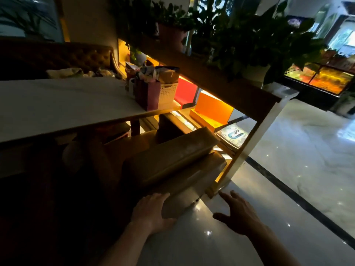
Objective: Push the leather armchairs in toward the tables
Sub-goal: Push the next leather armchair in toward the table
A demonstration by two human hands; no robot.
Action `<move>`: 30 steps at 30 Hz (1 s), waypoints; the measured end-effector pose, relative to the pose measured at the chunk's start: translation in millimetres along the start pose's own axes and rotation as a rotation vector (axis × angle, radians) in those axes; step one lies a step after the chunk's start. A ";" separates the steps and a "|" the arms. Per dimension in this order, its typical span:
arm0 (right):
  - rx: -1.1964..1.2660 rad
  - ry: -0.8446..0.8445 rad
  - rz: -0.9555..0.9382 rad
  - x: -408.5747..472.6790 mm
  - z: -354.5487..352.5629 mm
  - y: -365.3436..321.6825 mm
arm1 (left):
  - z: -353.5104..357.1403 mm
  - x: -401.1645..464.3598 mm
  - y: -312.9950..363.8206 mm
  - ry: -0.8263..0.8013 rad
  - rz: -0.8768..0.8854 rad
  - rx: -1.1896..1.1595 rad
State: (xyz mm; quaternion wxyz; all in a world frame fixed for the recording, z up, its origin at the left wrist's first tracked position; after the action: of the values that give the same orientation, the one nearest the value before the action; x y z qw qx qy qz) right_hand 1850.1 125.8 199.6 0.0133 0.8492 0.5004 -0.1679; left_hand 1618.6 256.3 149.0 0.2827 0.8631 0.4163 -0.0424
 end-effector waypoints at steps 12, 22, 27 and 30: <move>-0.064 -0.159 -0.226 222.1 26.5 35.0 | 34.6 160.3 -7.0 0.000 -0.192 -0.144; -0.243 -0.191 -0.480 376.1 92.8 52.0 | 87.9 218.4 -35.6 0.180 -0.563 0.008; -0.253 -0.155 -0.525 383.6 123.9 52.4 | 101.1 216.5 -40.0 0.274 -0.652 0.117; -0.260 -0.110 -0.510 383.5 127.1 49.6 | 102.1 214.6 -45.4 0.289 -0.657 0.132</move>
State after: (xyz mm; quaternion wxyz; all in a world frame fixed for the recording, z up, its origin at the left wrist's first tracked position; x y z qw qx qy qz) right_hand 2027.7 401.0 -42.1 0.1066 0.6767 0.7137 -0.1460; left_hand 1740.8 374.4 -23.2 0.1359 0.6968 0.7034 -0.0351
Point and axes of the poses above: each hand's wrist, its own x-axis towards the middle knuckle, its own z-axis out of the palm, y = z × x, the point moved 9 cm from there along x, towards the middle knuckle
